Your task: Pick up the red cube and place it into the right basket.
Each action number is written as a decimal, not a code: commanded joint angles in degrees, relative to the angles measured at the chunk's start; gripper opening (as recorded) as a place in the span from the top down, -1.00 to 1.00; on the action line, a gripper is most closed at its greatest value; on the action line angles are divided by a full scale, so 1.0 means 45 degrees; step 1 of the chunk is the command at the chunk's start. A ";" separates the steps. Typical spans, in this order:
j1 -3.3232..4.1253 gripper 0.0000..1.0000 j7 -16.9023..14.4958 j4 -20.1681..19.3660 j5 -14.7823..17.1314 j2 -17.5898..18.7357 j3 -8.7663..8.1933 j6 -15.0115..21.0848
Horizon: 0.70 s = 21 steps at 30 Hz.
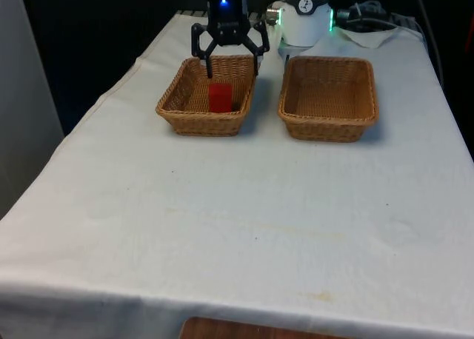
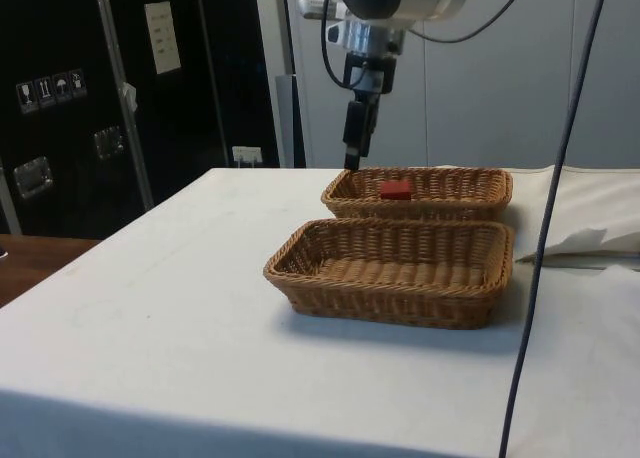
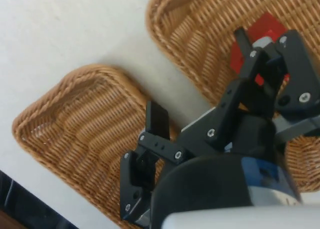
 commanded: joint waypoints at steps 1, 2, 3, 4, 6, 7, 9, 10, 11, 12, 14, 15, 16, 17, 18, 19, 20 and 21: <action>0.0051 -1.00 0.0076 0.0025 -0.0089 -0.0051 0.0038 0.0025; 0.0051 -1.00 0.0013 0.0051 -0.0064 -0.0102 0.0102 0.0025; 0.0038 -1.00 -0.0025 0.0064 -0.0051 -0.0127 0.0127 0.0025; 0.0013 -1.00 -0.0038 0.0089 0.0000 -0.0064 0.0127 0.0000; 0.0051 -1.00 -0.0089 0.0102 -0.0038 -0.0166 0.0178 0.0025; 0.0064 -1.00 -0.0115 0.0127 -0.0013 -0.0191 0.0191 0.0025; 0.0076 -1.00 -0.0191 0.0204 0.0013 -0.0216 0.0267 0.0038; 0.0076 -1.00 -0.0204 0.0229 0.0025 -0.0216 0.0306 0.0038; 0.0064 -1.00 -0.0216 0.0255 0.0038 -0.0216 0.0331 0.0051; 0.0076 -1.00 -0.0216 0.0293 0.0038 -0.0216 0.0357 0.0038; 0.0076 -1.00 -0.0216 0.0318 0.0038 -0.0216 0.0395 0.0038; 0.0076 -1.00 -0.0216 0.0357 0.0038 -0.0216 0.0420 0.0038; 0.0076 -1.00 -0.0229 0.0382 0.0051 -0.0216 0.0458 0.0038; 0.0076 -1.00 -0.0216 0.0433 0.0038 -0.0216 0.0497 0.0038; 0.0089 -1.00 -0.0216 0.0471 0.0038 -0.0216 0.0522 0.0025; 0.0089 -1.00 -0.0204 0.0560 0.0051 -0.0204 0.0598 0.0025; 0.0115 -1.00 -0.0166 0.0611 0.0051 -0.0178 0.0649 0.0025; 0.0115 -1.00 -0.0140 0.0675 0.0064 -0.0166 0.0713 0.0038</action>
